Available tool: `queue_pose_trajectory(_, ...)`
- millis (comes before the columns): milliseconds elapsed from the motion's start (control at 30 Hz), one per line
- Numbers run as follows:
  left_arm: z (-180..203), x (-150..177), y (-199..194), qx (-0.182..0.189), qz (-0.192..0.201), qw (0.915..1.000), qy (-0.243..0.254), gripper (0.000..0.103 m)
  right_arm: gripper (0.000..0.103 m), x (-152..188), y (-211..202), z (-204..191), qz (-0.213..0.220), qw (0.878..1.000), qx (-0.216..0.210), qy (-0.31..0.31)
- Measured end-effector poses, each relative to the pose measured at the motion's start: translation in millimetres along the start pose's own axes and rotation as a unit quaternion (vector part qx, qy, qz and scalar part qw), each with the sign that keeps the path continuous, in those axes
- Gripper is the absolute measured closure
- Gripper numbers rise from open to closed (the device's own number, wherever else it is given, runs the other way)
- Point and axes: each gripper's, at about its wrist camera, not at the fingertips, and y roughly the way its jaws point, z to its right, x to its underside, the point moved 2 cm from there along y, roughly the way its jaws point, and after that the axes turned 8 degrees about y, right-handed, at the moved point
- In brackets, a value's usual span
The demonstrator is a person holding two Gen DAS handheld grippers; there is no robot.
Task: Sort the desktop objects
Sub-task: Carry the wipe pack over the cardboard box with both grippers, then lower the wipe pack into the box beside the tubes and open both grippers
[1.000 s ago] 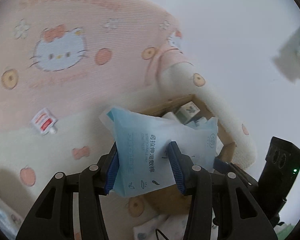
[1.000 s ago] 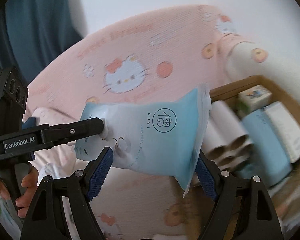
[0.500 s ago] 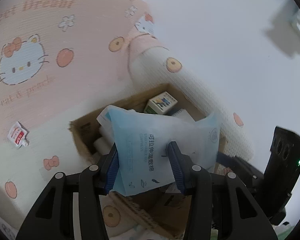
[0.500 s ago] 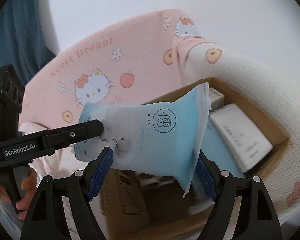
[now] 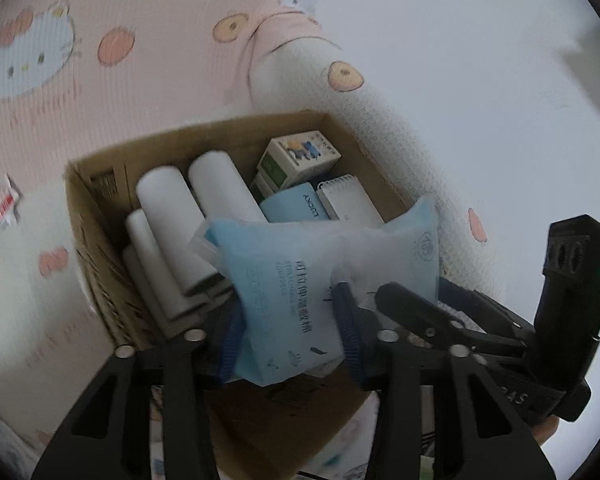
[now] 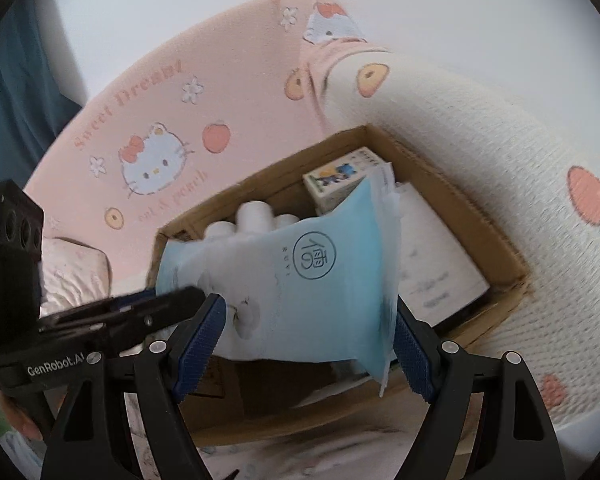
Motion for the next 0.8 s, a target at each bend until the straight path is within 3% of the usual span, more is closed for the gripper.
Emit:
queue_pose_trajectory(133,0.5,4.4,13.7,0.006,-0.013,0.9997,-0.022,0.069,0.024,-7.4,10.0,9.5,-0.037,0.999,0.025,-0.01)
queue_pose_trajectory(333,-5.4,17.9,32.9,0.026,-0.052,0.996,-0.068,0.07,0.024,-17.4,18.4,15.8,-0.055,0.996,0.063,-0.032)
queue_pose_trajectory(467,-5.5,27.9,36.9,0.01,-0.068,0.9953,-0.068,0.074,0.024,-22.3,23.8,24.8,-0.062,0.994,0.084,-0.025)
queue_pose_trajectory(567,-3.4,32.0,42.1,-0.004,-0.074,0.9959,-0.051,0.08,0.025,-25.7,24.8,29.9,-0.067,0.995,0.073,-0.015)
queue_pose_trajectory(633,-1.7,31.2,44.8,-0.009,-0.076,0.9959,-0.047,0.08,0.031,-27.2,27.5,31.6,-0.07,0.994,0.082,-0.016)
queue_pose_trajectory(700,-1.0,31.6,45.7,-0.009,-0.082,0.9958,-0.041,0.08,0.049,-28.9,29.6,35.2,-0.071,0.993,0.094,-0.014)
queue_pose_trajectory(800,0.6,30.7,43.5,-0.012,-0.091,0.9954,-0.027,0.08,0.055,-31.8,29.4,37.7,-0.066,0.995,0.079,-0.013)
